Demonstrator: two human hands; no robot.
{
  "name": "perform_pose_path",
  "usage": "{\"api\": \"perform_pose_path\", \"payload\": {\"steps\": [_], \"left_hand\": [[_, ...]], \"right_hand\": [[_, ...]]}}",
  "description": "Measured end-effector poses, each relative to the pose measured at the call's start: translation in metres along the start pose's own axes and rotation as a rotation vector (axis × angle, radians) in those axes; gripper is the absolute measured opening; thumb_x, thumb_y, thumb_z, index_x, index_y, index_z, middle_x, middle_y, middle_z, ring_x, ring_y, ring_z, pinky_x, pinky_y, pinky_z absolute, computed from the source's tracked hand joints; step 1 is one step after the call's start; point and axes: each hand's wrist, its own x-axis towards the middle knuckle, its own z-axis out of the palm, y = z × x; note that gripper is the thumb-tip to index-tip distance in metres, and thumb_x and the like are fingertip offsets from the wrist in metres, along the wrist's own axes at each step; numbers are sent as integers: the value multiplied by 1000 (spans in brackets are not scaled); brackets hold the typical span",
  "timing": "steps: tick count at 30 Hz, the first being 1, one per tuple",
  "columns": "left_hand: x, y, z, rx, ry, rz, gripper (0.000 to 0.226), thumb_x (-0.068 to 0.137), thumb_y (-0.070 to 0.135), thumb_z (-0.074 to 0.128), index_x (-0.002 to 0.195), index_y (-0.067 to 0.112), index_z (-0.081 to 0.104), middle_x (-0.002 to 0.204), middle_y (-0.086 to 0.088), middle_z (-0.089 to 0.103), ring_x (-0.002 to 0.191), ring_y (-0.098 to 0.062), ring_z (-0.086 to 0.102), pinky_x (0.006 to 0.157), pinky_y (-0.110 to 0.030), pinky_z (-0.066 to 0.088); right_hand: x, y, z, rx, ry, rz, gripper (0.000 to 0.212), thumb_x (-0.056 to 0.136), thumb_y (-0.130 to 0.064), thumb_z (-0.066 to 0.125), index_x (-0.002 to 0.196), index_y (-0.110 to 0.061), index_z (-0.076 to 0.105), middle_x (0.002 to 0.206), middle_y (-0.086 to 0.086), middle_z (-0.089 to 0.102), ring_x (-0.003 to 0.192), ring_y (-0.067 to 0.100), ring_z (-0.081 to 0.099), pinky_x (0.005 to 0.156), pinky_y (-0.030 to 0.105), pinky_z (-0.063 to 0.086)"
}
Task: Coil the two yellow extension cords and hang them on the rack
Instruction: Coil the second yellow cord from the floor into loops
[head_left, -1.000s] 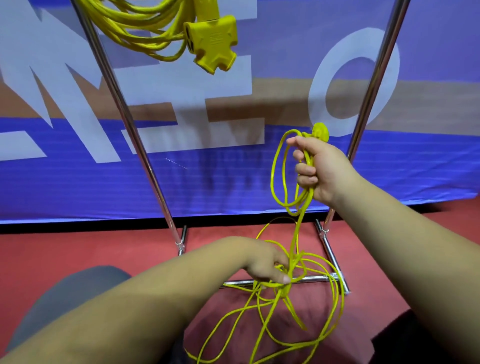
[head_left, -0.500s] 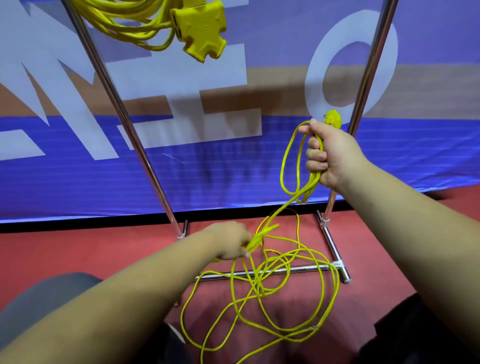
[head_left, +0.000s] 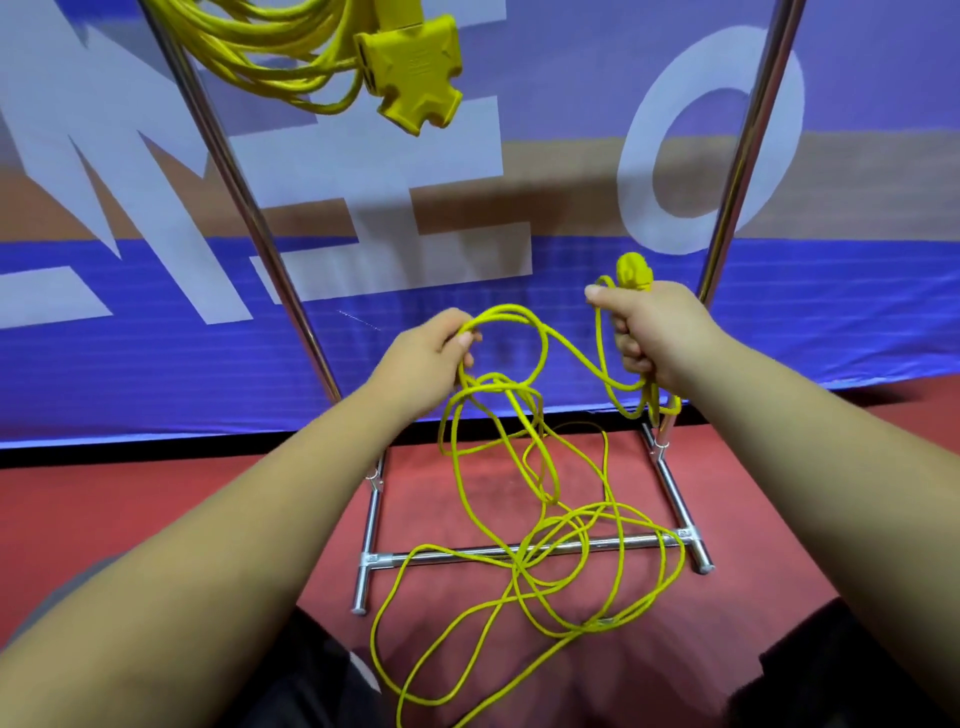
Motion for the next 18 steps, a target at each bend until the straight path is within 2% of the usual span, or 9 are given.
{"api": "perform_pose_path", "payload": {"steps": [2,5,7,10,13,15,16,18], "left_hand": [[0,19,-5,-136,32,-3,22,109,21,43,106,26,64,82,-5,62,77,-24,76,69,-40,64],[-3,46,-13,-239,63,29,25,111,23,40,111,28,64,83,-5,56,76,-28,77,55,-30,57],[-3,57,-17,-268,97,57,26,111,25,39,115,30,64,84,-4,56,73,-27,77,53,-31,57],[-4,65,-20,-323,153,70,25,112,27,40,118,30,64,84,-4,56,68,-24,76,51,-32,55],[-3,68,-18,-355,201,40,24,111,27,41,117,28,64,83,-6,55,65,-23,74,47,-29,54],[0,67,-18,-372,222,8,24,111,29,42,114,29,66,82,-5,55,65,-25,75,48,-37,58],[2,66,-18,-383,225,-13,24,110,30,43,112,29,67,81,-5,56,66,-27,75,51,-45,61],[6,65,-19,-394,231,-79,24,109,32,45,109,26,68,83,-5,59,68,-28,76,56,-57,62]], "right_hand": [[0,5,3,-50,6,2,43,96,-30,77,69,-19,44,55,1,32,38,14,28,40,19,23],[-2,12,6,-108,-37,1,44,92,-35,80,70,-21,45,58,3,34,41,17,30,42,22,27],[-4,17,8,-112,-85,14,42,92,-39,80,74,-20,47,59,2,35,43,16,30,42,24,28],[-9,22,13,4,-203,42,36,96,-41,74,95,-8,61,62,-1,28,43,13,26,41,23,24],[-14,21,17,74,-304,94,35,91,-45,75,109,-16,66,67,-1,23,44,12,20,42,24,19],[-20,19,19,119,-366,130,31,101,-48,64,109,-18,70,67,-2,26,42,10,19,41,23,17],[-22,18,20,149,-396,140,37,103,-52,59,110,-17,70,66,-3,29,41,10,19,40,23,17],[-25,17,23,164,-411,136,54,92,-64,62,112,-14,69,66,-4,37,41,10,20,40,23,18]]}}
